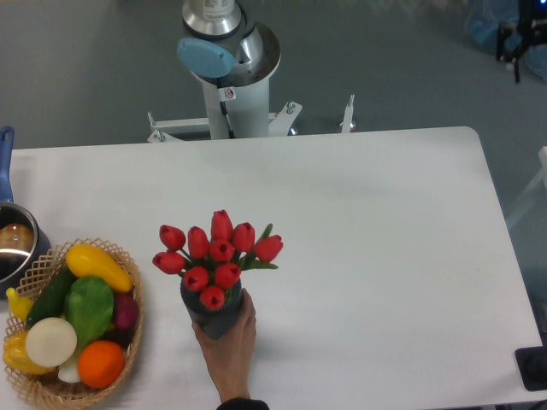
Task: Insert the flowers into the vase
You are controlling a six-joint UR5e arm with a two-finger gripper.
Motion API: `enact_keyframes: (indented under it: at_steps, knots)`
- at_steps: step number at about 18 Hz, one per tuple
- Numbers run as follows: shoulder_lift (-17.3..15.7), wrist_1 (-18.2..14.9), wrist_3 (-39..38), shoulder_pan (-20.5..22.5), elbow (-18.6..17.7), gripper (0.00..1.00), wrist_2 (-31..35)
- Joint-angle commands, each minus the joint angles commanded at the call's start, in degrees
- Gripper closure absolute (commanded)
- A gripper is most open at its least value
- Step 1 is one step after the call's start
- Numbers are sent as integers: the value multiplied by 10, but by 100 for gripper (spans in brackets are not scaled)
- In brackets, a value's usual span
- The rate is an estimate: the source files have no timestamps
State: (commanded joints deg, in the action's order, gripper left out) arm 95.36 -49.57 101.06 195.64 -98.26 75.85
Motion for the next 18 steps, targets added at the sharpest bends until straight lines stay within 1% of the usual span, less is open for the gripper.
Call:
enact_keyframes:
  at_steps: [2,4,6,8,11,13,18]
  knots:
    - [-2,-3,26,12,3,0,4]
    - [-4,-26,61,22,6,0,8]
    - [-8,-60,104,38,11,0,10]
    - [-10,-106,134,43,15,0,10]
    - [-16,-163,139,48,23,0,10]
    - [-16,-170,139,46,22,0,10]
    - [-18,-170,139,44,18,0,10]
